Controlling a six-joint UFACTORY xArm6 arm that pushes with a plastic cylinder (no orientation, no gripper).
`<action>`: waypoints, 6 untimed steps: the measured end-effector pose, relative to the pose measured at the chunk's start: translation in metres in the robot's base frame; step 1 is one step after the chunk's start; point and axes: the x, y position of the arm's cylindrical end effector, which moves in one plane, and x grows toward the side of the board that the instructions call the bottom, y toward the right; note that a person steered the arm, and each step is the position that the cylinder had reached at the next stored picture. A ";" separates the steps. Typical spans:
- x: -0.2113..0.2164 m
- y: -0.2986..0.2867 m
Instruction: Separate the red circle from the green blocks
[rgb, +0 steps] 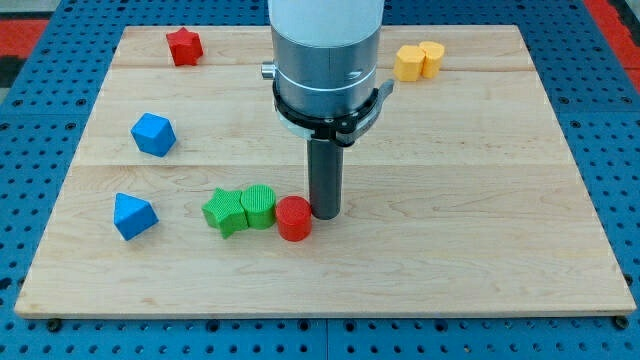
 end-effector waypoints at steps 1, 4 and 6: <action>0.016 0.011; 0.046 -0.088; 0.004 -0.022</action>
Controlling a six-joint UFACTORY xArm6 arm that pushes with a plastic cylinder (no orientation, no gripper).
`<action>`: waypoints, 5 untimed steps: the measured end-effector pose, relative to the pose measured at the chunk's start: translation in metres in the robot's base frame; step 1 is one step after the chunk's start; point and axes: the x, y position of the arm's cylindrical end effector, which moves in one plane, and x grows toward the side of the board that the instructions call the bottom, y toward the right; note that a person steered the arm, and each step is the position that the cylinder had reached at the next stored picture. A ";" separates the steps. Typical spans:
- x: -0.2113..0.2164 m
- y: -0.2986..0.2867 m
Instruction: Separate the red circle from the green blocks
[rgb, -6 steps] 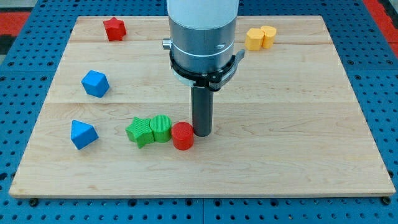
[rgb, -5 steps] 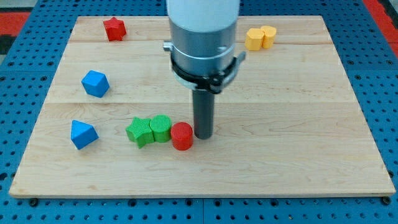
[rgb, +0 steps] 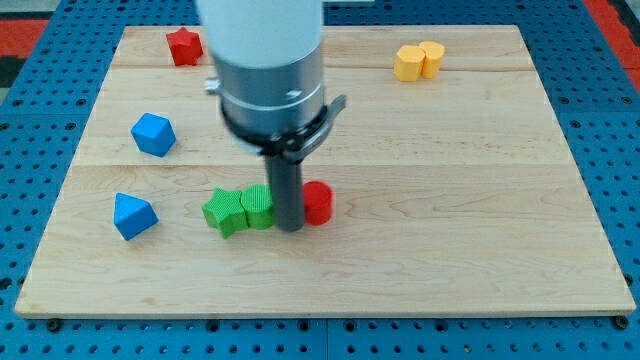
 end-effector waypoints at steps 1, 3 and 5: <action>-0.006 0.050; -0.004 0.090; -0.005 0.091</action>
